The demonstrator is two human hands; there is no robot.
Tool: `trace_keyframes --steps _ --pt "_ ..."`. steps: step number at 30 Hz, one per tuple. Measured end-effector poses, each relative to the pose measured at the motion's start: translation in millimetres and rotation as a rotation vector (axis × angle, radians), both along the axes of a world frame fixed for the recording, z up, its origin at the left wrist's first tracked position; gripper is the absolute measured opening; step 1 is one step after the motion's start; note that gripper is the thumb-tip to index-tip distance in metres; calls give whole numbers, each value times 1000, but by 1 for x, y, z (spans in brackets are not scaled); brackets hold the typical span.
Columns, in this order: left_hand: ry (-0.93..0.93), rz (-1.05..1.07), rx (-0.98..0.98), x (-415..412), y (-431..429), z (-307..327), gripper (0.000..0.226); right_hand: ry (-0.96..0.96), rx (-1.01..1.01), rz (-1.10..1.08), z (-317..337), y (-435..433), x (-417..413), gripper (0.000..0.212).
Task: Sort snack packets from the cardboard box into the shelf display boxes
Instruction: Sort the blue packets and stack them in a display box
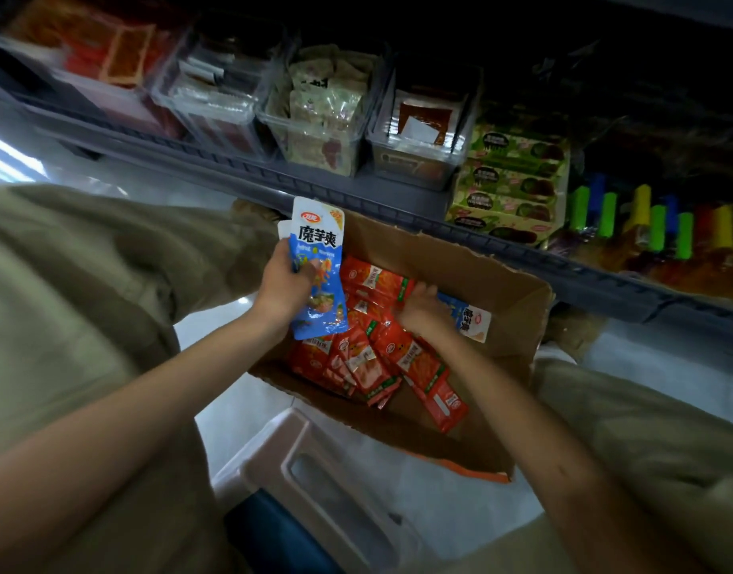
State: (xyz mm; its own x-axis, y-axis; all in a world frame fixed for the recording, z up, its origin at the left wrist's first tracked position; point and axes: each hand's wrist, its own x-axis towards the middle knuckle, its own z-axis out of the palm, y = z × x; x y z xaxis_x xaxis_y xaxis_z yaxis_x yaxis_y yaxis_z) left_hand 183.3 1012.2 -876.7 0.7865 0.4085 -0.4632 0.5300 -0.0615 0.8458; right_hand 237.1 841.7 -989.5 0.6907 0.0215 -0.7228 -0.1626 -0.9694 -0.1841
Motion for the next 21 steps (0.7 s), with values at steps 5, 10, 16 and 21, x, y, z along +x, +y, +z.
trace_keyframes --steps 5,10,16,21 --pt "-17 -18 -55 -2 -4 -1 22 -127 -291 175 -74 -38 -16 59" --pt "-16 -85 -68 0 -10 0 29 -168 -435 355 -85 -44 0 42" --pt "-38 -121 -111 2 -13 8 24 -286 -401 384 -83 -26 25 36" --pt "-57 -101 -130 0 -13 13 24 -282 -389 423 -62 -26 27 33"
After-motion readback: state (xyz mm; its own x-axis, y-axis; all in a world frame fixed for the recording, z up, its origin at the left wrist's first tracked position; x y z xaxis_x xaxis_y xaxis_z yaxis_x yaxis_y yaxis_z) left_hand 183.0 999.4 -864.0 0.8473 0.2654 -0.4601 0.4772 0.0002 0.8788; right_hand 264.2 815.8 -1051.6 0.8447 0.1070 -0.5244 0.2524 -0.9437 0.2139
